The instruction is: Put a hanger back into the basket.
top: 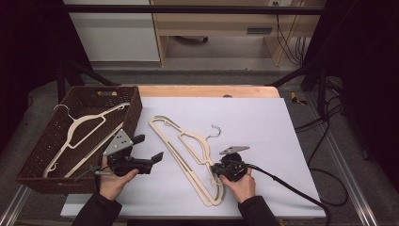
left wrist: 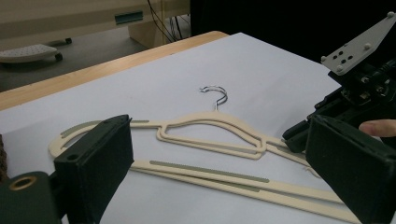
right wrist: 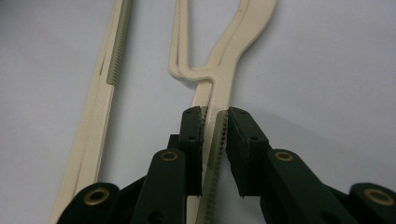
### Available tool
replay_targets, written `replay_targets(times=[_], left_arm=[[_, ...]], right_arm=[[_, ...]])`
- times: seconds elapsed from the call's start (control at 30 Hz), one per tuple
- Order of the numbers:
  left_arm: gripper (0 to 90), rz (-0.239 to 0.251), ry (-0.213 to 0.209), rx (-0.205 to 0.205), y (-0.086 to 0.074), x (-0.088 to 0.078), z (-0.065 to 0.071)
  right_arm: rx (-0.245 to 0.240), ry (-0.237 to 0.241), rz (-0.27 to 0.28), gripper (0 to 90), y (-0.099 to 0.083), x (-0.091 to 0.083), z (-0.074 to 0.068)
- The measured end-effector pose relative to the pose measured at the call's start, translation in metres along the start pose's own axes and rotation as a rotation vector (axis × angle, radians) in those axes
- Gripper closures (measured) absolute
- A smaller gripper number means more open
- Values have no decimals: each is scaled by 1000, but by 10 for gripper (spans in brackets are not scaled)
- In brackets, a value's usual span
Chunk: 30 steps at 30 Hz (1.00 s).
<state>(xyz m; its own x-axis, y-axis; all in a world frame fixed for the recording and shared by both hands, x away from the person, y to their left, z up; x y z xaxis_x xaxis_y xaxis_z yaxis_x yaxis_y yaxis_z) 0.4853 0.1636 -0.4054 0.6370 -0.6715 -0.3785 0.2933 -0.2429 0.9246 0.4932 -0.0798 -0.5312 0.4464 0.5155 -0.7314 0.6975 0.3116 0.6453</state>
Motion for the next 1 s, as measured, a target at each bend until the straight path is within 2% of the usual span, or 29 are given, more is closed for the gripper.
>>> replay_targets(times=[0.1,0.13,0.17,0.37,0.47,0.5,0.57,0.7,0.9,1.0], left_arm=[[74,-2,0,-1,0,1,0],[74,-3,-1,-1,-1,1,0],[74,-5,-2,-1,-1,2,1],[74,-18,-5,1,-3,6,3],[74,-26,-9,1,-5,8,4],[74,-28,-10,0,-5,9,4],[75,-32,-16,-4,-6,12,5],[78,-54,-27,-15,-11,20,7],[79,-100,-22,-8,-13,34,7],[81,-104,-30,-27,-7,44,7]], right_arm=[[-15,-7,-5,755,-1,1,2],[-7,-4,-8,755,-1,1,1],[-23,-14,-9,757,-2,1,2],[10,-1,-6,774,-1,1,1],[19,-11,-10,781,-1,1,4],[42,-6,-5,785,0,1,3],[50,-21,5,796,1,1,4],[46,-43,14,798,3,-2,9],[47,-30,51,802,7,-10,12],[37,-22,75,805,11,-16,11]])
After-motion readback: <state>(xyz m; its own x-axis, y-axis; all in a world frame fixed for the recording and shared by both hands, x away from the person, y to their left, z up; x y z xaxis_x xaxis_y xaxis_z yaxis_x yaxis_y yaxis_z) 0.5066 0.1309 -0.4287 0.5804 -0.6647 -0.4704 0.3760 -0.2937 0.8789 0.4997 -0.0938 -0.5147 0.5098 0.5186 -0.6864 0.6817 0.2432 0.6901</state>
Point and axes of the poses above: each handheld gripper's, and its own axes: x roughly forward along the jaws, y roughly out of its top, z roughly to its right, the point moved 8 cm from there along x, roughly forward along the jaws
